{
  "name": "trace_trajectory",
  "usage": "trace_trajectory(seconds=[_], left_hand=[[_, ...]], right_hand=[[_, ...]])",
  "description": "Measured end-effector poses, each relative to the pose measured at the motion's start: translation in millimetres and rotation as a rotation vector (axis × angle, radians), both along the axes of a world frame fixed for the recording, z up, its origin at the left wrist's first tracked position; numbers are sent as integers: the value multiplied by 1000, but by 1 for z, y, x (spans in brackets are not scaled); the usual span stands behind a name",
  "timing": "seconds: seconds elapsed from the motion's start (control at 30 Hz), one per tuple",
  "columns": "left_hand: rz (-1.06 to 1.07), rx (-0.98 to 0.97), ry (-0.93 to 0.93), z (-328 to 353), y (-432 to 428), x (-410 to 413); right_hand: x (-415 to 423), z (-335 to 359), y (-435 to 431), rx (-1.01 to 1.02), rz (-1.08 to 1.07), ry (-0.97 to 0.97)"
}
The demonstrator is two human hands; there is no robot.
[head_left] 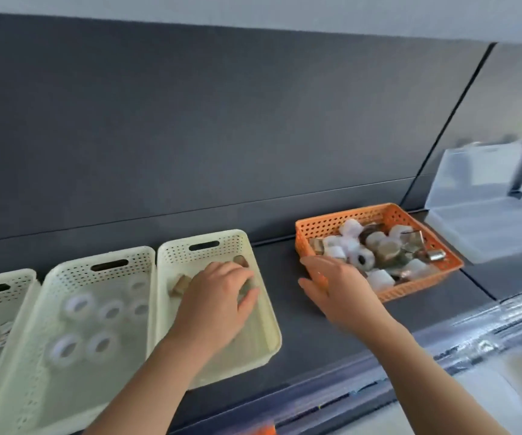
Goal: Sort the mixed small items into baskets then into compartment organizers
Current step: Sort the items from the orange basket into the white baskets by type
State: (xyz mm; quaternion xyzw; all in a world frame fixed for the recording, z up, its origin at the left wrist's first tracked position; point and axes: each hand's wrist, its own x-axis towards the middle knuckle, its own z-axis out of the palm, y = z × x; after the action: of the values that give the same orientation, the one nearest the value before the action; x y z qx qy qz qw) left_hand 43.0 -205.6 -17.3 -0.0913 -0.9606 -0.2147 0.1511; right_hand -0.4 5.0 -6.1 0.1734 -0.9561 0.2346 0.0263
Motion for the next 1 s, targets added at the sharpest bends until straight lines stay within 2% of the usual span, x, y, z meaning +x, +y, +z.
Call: trace_trajectory(seconds=[0.17,0.37,0.63,0.8,1.0], left_hand=[[-25,84,-64,-4,96,-55],[-55,127,-212,-7,152,-122],[-176,-15,-429,-31,177,-214],[-291,-88,-531,-50,180,-243],[-285,72,-457,-51,172,-252]], right_hand=[[-38,-1,103,-32,-67,-43],[-88,-5,166,-39,-91,-106],[-149,-22,173,-56,-54,-247],[-179,-29,172,-34,-29,-245],[-213,-40,166,-8,8,-235]])
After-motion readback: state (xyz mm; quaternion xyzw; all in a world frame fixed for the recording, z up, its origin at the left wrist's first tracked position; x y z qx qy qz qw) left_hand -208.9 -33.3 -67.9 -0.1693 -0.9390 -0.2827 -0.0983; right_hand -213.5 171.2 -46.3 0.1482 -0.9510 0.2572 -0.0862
